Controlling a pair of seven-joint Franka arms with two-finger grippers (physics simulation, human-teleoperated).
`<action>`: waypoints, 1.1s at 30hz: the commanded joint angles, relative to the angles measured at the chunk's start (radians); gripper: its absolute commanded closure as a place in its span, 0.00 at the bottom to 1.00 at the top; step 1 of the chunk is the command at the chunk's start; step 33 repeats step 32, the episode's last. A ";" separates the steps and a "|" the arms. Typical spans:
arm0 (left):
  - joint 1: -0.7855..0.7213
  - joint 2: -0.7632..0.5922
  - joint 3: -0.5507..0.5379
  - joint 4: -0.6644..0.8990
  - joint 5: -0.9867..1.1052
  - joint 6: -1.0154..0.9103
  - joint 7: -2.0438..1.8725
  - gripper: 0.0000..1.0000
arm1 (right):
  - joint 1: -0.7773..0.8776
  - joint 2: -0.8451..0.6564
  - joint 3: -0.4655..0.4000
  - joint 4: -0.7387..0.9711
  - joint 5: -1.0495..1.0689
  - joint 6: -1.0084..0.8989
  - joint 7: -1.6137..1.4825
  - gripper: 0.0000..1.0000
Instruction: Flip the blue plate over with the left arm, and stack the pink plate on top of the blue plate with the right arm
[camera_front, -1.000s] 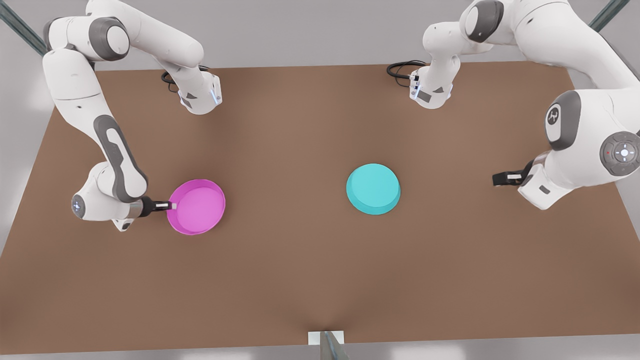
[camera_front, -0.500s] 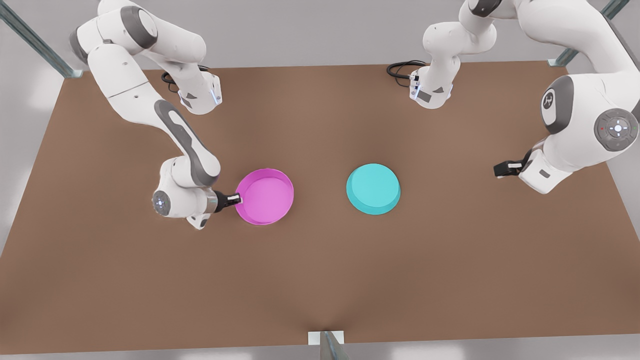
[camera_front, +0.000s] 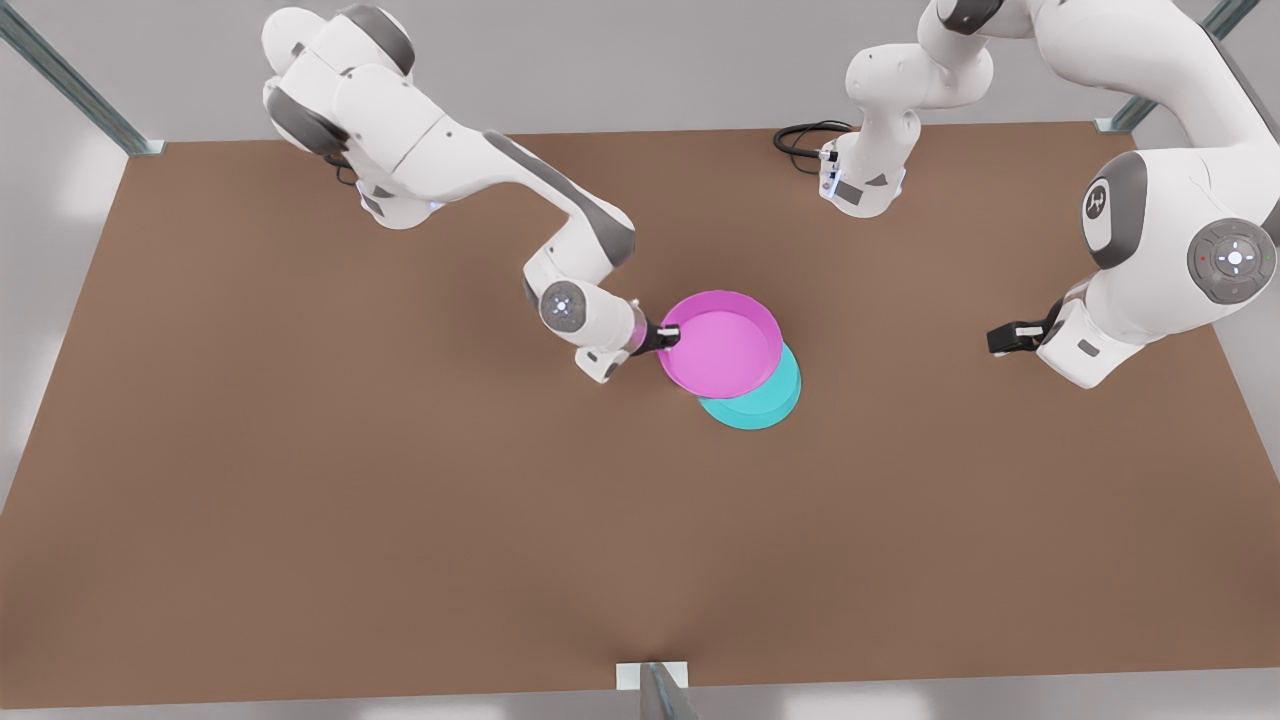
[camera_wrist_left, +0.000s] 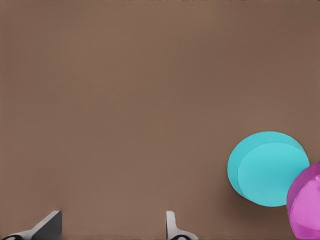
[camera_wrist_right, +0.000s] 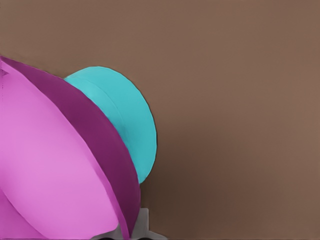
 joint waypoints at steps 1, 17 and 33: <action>0.000 0.000 0.000 0.000 0.000 0.001 0.000 0.00 | 0.019 0.014 -0.016 0.020 -0.007 -0.002 0.019 0.79; 0.000 0.031 0.000 0.003 -0.004 0.005 0.000 0.00 | 0.177 0.110 -0.121 0.152 -0.009 0.014 0.097 0.08; -0.014 0.020 -0.002 0.011 0.000 -0.002 -0.011 0.00 | -0.605 -0.447 -0.204 0.290 -0.385 -0.922 -0.486 0.00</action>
